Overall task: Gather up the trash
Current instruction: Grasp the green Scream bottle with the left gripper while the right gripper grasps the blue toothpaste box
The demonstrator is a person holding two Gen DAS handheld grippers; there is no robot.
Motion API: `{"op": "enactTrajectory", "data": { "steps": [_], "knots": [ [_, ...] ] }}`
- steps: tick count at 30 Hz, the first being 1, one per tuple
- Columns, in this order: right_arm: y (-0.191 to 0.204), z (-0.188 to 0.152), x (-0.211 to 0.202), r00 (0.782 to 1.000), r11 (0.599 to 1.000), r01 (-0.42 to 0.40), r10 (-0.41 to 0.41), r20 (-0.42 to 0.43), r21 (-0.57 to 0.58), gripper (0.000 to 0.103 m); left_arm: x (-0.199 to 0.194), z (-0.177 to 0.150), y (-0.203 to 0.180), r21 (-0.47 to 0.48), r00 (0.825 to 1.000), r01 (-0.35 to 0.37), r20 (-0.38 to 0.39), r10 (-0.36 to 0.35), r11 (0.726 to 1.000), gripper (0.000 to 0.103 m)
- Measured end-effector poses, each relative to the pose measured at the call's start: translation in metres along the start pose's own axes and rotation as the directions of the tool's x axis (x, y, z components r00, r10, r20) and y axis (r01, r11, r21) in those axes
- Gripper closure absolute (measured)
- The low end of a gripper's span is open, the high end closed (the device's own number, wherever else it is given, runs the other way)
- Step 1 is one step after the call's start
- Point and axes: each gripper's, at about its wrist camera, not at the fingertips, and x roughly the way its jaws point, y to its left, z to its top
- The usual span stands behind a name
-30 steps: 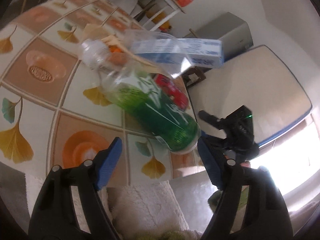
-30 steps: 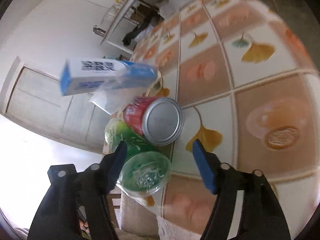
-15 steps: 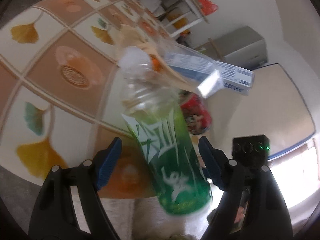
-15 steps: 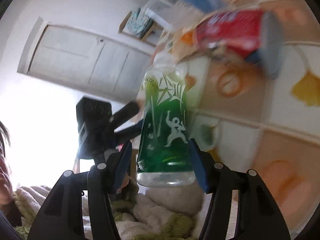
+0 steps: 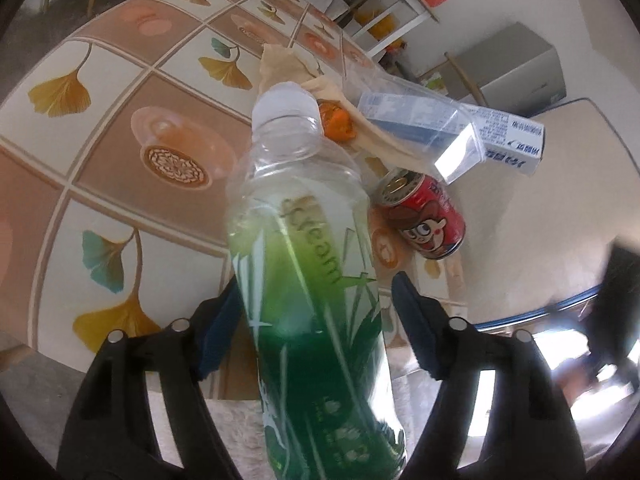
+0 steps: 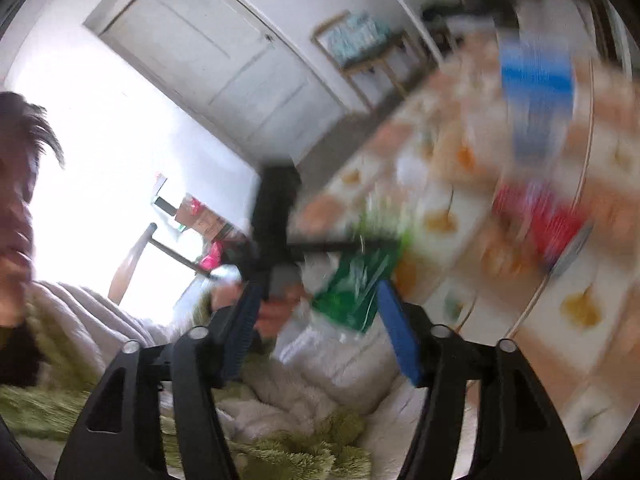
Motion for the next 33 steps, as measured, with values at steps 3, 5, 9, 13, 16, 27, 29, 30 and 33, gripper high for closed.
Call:
{"op": "enactTrajectory", "data": {
  "steps": [3, 5, 9, 13, 16, 27, 29, 30, 33],
  "knots": [
    [0.002, 0.062, -0.045, 0.993, 0.997, 0.074, -0.074, 0.091, 0.011, 0.026, -0.002, -0.001, 0.002, -0.005, 1.000, -0.004, -0.006, 0.004, 1.000, 0.043],
    [-0.011, 0.096, -0.056, 0.989, 0.992, 0.099, -0.106, 0.098, 0.082, 0.023, -0.003, -0.001, 0.006, -0.016, 1.000, 0.006, -0.010, -0.007, 1.000, 0.044],
    [-0.050, 0.170, -0.049, 0.966, 0.947, 0.258, -0.251, -0.060, 0.192, 0.020, -0.004, -0.002, 0.008, -0.019, 1.000, 0.015, -0.017, -0.015, 1.000, 0.044],
    [-0.088, 0.212, 0.001, 0.880, 0.893, 0.412, -0.338, -0.333, 0.182, 0.020, -0.004, -0.001, 0.009, -0.022, 0.999, 0.020, -0.027, -0.021, 1.000, 0.044],
    [-0.100, 0.221, 0.045, 0.800, 0.879, 0.467, -0.370, -0.472, 0.102, 0.020, -0.004, 0.001, 0.012, -0.034, 0.999, 0.033, -0.032, -0.034, 0.999, 0.044],
    [-0.128, 0.191, 0.140, 0.457, 0.781, 0.609, -0.491, -0.741, -0.142, 0.020, -0.005, 0.004, 0.020, -0.063, 0.995, 0.081, -0.049, -0.084, 0.995, 0.044],
    [-0.129, 0.190, 0.144, 0.439, 0.775, 0.615, -0.491, -0.753, -0.146, 0.020, -0.005, 0.005, 0.020, -0.062, 0.995, 0.085, -0.050, -0.089, 0.994, 0.044],
    [-0.131, 0.190, 0.146, 0.435, 0.773, 0.618, -0.487, -0.757, -0.143, 0.020, -0.005, 0.005, 0.021, -0.064, 0.994, 0.090, -0.050, -0.093, 0.994, 0.044],
    [-0.134, 0.189, 0.145, 0.412, 0.761, 0.632, -0.490, -0.768, -0.146, 0.027, -0.006, 0.005, 0.023, -0.067, 0.993, 0.099, -0.049, -0.103, 0.993, 0.044]
  ]
}}
